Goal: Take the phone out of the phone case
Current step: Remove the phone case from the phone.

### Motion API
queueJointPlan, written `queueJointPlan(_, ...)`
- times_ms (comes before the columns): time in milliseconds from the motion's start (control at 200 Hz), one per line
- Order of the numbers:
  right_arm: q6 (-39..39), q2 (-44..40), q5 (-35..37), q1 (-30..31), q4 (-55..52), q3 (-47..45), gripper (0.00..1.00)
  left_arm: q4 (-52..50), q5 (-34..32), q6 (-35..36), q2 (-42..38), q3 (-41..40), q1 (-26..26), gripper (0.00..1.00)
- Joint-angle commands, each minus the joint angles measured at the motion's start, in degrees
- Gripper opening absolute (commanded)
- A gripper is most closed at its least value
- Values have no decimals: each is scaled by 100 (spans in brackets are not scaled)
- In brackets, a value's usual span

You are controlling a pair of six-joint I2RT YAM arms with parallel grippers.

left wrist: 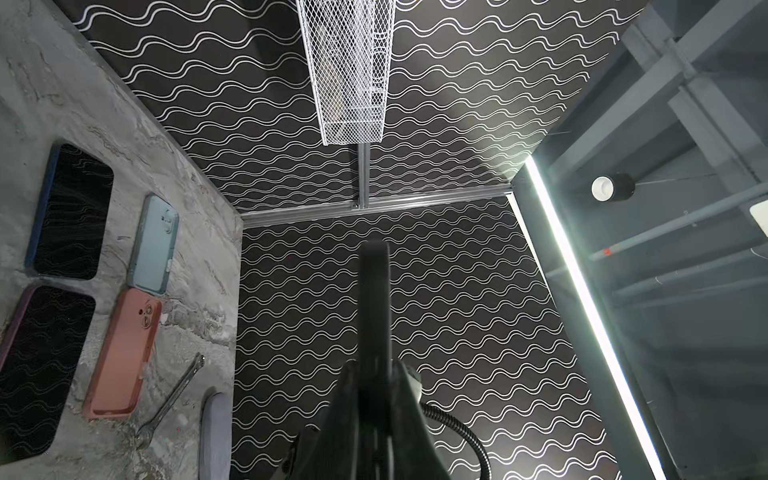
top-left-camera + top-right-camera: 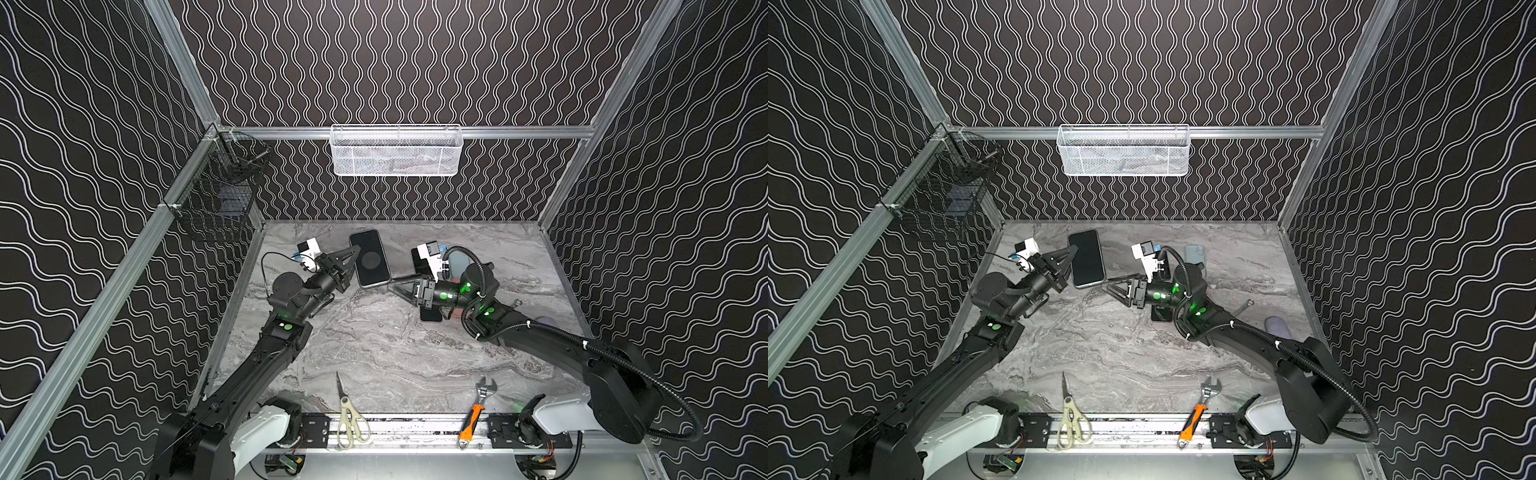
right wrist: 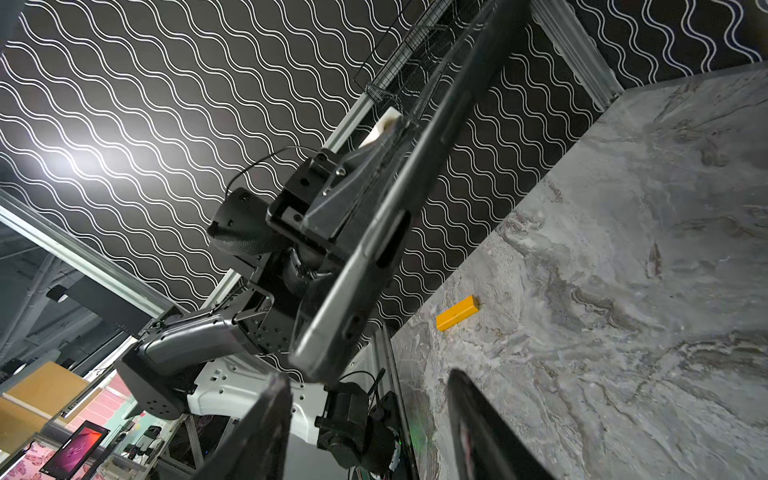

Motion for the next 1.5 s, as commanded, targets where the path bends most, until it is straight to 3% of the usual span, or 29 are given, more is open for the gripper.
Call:
queueJointPlan(0,96,71,93,49,408,90,60,647,-124,-150,57,-22,-24,0)
queueJointPlan(921,315,455,496,71,430,75,58,911,-194,-331,209,-14,-238,0)
queueJointPlan(1316,1584,758,482,-52,1963,-230,37,938,-571,-698,258,-503,-354,0)
queueJointPlan(1497,1879,754,704,-61,2124,-321,30,940,-635,-833,345,-654,-362,0)
